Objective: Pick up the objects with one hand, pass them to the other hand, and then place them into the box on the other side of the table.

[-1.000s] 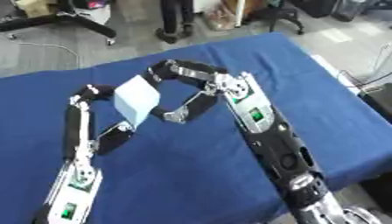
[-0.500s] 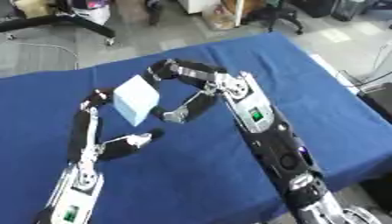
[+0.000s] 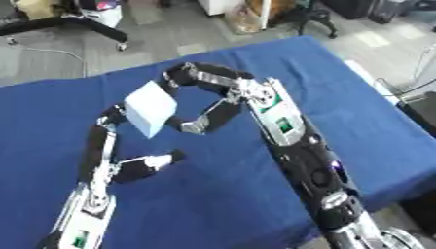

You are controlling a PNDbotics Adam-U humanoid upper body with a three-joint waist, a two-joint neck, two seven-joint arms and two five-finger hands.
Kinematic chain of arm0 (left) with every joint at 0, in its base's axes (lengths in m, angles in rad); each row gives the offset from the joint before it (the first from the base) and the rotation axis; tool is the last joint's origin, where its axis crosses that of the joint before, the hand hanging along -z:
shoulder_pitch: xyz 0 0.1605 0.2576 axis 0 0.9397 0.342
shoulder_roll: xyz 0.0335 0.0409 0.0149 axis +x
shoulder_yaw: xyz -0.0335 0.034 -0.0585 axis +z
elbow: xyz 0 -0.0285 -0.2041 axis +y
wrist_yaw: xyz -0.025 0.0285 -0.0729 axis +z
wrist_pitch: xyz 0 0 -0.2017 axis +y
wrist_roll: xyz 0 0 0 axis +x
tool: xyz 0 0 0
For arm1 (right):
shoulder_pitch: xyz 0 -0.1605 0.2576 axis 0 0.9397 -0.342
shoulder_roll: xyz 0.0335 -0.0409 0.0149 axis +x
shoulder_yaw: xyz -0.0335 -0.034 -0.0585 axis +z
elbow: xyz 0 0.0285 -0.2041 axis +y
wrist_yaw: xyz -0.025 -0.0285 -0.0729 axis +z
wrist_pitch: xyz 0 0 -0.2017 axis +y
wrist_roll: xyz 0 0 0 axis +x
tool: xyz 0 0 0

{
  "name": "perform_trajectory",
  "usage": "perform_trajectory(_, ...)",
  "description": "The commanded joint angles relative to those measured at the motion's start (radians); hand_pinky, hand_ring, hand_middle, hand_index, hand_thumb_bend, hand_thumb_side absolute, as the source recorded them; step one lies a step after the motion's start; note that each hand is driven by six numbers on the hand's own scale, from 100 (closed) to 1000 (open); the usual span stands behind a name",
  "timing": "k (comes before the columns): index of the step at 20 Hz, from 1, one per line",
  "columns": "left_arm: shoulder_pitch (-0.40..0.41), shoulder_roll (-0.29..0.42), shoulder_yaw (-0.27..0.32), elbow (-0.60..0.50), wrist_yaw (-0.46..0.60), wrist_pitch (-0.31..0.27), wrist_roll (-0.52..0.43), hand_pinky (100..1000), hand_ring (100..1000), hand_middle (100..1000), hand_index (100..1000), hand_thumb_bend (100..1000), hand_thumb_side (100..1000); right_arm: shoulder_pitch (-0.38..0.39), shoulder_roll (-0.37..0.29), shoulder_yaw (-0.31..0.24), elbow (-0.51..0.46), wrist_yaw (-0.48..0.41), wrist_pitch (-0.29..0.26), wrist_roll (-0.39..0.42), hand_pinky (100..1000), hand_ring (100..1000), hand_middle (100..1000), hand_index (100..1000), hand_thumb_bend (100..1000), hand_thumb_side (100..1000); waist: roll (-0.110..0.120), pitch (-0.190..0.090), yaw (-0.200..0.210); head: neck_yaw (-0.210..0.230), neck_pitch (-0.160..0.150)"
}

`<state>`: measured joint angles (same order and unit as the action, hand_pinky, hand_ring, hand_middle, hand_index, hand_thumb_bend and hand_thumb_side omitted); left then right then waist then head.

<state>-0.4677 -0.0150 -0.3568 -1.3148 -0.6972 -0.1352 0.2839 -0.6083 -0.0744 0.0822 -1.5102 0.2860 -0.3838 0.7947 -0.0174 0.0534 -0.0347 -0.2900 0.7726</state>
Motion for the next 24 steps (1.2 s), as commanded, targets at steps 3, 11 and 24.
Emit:
perform_trajectory(3,-0.024,-0.010,-0.009,-0.023,0.016,-0.022,-0.006,765,689,685,778,878,539,-0.022,-0.002,-0.002,-0.019,-0.006,-0.013,0.016,803,797,665,451,100,136,-0.011,-0.027,-0.001,-0.002,-0.003)
perform_trajectory(11,-0.020,-0.016,-0.002,-0.021,0.097,0.000,0.019,762,696,701,793,879,565,-0.015,-0.001,-0.006,-0.010,0.013,-0.013,0.011,803,797,664,450,100,130,-0.011,-0.026,-0.001,-0.003,-0.003)
perform_trajectory(24,-0.019,-0.016,0.002,-0.022,0.174,0.019,0.035,762,696,699,793,874,572,-0.016,0.007,-0.004,0.012,0.111,-0.041,-0.027,806,799,668,453,100,101,-0.010,-0.027,0.001,-0.006,-0.003)
